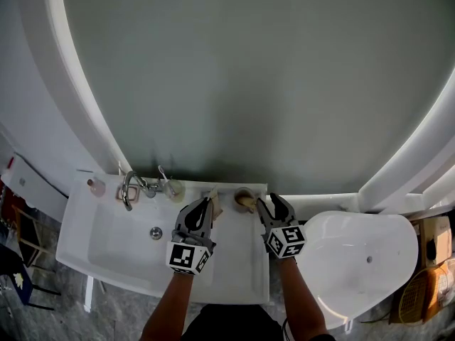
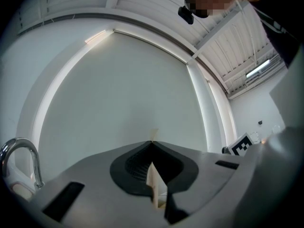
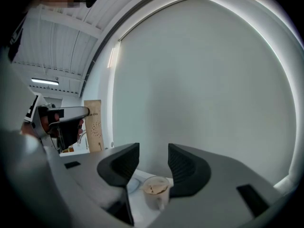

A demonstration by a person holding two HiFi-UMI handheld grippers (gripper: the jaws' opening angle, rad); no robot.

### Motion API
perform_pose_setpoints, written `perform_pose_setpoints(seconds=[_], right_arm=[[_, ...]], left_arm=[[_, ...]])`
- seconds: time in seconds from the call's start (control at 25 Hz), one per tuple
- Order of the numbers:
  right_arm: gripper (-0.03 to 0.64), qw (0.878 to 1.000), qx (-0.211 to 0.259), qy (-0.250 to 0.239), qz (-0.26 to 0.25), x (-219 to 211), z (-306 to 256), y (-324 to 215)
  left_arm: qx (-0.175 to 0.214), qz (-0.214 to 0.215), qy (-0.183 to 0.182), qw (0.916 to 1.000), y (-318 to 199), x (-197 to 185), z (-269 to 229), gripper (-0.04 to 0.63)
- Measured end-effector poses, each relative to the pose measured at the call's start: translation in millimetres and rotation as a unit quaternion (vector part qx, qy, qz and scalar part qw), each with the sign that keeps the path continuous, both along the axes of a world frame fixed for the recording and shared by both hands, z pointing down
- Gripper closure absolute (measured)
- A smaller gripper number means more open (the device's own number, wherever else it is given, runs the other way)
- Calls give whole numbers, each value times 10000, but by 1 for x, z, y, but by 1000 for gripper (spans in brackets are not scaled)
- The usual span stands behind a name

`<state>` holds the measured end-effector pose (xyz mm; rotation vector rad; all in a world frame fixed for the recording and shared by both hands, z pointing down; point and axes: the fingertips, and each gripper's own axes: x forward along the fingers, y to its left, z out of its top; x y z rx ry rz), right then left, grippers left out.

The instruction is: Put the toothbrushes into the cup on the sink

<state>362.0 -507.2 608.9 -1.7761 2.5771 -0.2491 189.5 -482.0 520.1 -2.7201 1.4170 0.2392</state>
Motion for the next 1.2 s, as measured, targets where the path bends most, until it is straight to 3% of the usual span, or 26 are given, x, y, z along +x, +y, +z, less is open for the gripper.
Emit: perform_pose_setpoints(seconds=[0.28,0.52,0.88,1.2], right_arm=[[417,9991,317,-165,220,19,-30,16],[417,9986,431,-111,290,44,-31,29],[425,9987,348,36,379,68,-13,35],[425,9988,376,136,283,63,-7,24]], left_arm=[[232,356,321,9986,-27,40,-23,571],[262,570,140,9979,-54,84,-5,571],[-40,474,-46,9989,-82,100,42,571],[-195,414,-116,9989,-92,97,69,571]])
